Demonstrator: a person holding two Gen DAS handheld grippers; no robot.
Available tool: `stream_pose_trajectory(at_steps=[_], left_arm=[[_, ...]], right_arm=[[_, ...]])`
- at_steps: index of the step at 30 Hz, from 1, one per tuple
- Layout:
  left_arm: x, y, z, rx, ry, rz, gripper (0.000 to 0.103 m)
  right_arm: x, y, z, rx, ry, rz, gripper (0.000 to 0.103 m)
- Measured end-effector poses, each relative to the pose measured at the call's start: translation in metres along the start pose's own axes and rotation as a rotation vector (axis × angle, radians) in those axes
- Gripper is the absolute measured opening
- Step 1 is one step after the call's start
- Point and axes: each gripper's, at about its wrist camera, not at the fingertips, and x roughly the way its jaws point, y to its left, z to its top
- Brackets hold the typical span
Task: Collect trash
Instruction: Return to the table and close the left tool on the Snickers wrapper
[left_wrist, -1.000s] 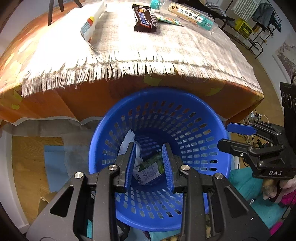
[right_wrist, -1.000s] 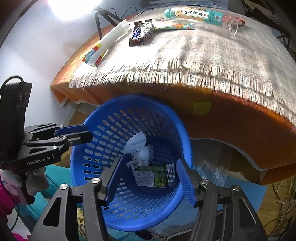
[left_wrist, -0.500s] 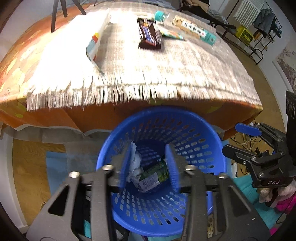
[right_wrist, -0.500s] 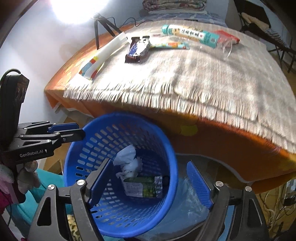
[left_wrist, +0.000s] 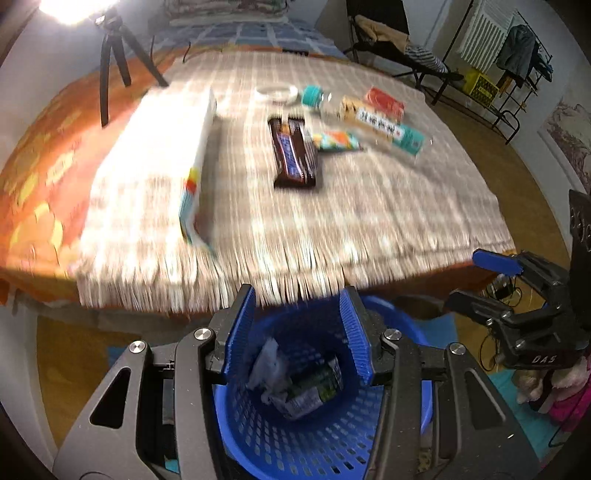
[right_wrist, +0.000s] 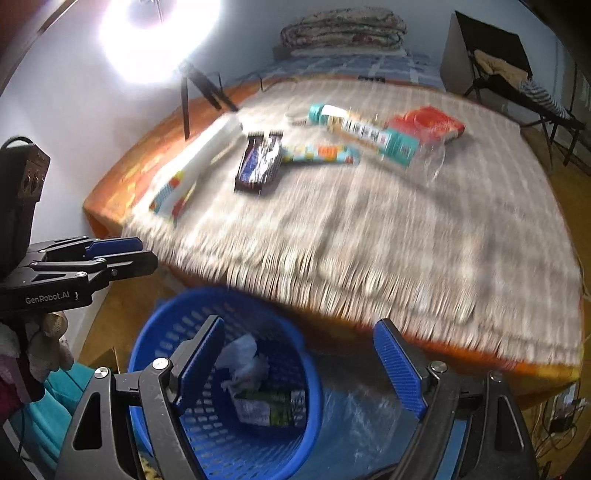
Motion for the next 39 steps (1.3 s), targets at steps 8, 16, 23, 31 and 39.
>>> stream_pose_trajectory(at_steps=[8,16,23,31,39], left_arm=[[0.015,-0.001,0.036,-0.015,0.001,-0.026,0.049],[0.04,-0.003,0.069,-0.044,0.022,-0.042,0.048],[0.074,-0.002,0.091,-0.075,0.066,-0.025,0.048],[0.097,-0.002,0.105,-0.08,0.093,-0.009,0.048],[0.114,-0.004,0.111,-0.058,0.111,0.014,0.048]], right_arm=[[-0.01,-0.028,0.059,-0.017,-0.064,-0.016,0.085],[0.005,-0.051,0.108,-0.054,-0.073,-0.046,0.085],[0.03,-0.056,0.138,-0.1,-0.04,-0.045,0.085],[0.057,-0.054,0.157,-0.149,0.001,-0.061,0.085],[0.082,-0.052,0.164,-0.189,0.032,-0.117,0.085]])
